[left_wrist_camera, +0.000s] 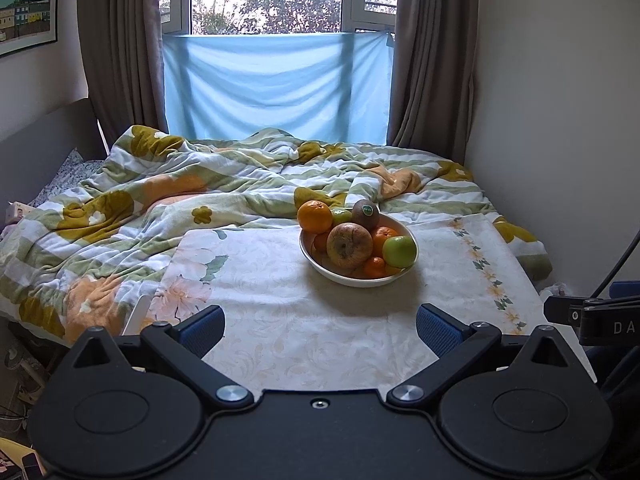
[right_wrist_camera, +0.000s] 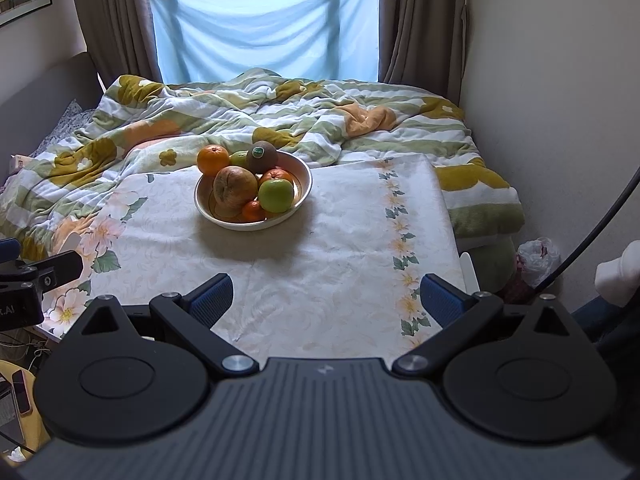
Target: Organize fruits
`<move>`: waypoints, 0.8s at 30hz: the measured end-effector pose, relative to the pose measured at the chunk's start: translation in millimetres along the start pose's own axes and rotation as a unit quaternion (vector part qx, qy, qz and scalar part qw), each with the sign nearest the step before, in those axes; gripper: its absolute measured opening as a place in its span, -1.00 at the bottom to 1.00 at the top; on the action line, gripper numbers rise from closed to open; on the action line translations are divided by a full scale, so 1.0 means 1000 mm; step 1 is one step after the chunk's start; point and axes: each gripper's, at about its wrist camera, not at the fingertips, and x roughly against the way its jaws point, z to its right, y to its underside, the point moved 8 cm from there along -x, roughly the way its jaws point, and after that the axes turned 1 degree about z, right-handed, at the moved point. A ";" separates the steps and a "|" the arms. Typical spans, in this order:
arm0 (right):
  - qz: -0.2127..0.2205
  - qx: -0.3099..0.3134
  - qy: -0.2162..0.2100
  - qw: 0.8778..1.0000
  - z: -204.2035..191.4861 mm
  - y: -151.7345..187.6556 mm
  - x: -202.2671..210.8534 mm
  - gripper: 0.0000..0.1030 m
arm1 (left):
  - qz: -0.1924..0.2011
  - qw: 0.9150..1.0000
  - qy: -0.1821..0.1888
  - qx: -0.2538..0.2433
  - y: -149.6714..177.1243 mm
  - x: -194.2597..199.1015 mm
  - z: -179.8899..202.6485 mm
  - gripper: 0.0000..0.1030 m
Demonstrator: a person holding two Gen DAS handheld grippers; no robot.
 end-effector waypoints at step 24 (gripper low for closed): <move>-0.001 0.000 0.000 1.000 -0.001 -0.001 -0.001 1.00 | 0.007 1.000 -0.018 -0.007 0.000 -0.007 -0.009 1.00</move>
